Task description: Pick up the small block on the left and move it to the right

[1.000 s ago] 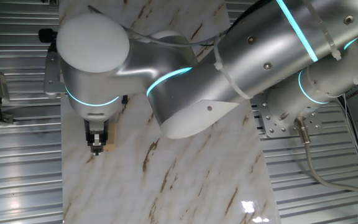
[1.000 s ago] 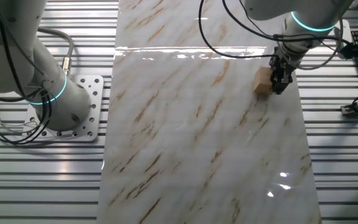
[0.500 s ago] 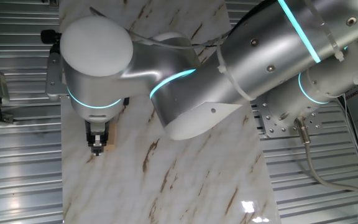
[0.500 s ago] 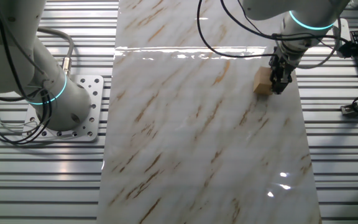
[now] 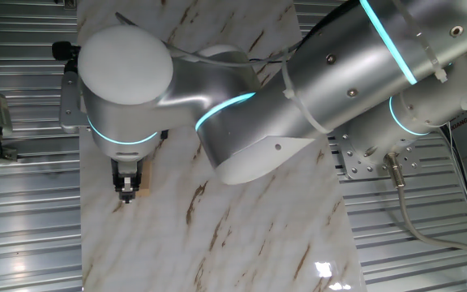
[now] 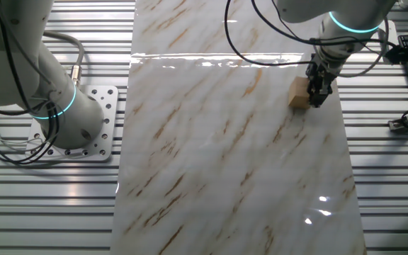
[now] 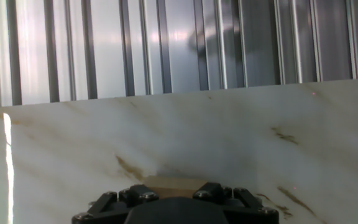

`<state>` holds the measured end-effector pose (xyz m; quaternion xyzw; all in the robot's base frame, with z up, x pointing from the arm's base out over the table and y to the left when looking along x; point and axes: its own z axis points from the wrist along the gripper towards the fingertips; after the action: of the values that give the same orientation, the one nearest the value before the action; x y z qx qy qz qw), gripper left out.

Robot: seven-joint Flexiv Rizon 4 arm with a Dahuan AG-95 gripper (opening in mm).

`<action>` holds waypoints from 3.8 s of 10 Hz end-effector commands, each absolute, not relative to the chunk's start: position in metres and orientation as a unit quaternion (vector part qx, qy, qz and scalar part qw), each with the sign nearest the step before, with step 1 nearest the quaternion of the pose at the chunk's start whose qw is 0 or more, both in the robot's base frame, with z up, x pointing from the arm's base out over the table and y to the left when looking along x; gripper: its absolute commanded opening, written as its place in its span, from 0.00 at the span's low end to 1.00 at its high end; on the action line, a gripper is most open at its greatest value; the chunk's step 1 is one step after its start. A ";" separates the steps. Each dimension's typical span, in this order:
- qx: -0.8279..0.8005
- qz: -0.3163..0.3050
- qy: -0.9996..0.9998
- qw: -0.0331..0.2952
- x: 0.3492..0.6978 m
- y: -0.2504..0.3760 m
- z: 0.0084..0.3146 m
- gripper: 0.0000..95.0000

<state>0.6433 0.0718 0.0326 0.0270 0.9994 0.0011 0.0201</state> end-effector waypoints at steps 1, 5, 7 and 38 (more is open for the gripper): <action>0.027 0.001 0.999 0.025 0.642 0.071 0.032 0.00; 0.028 0.002 0.999 0.025 0.641 0.071 0.027 0.00; 0.032 0.017 0.999 0.026 0.641 0.071 0.029 0.00; -0.173 0.084 0.980 -0.050 0.629 0.055 0.097 0.00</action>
<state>0.6256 0.0540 0.0983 -0.1722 0.9811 0.0785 -0.0396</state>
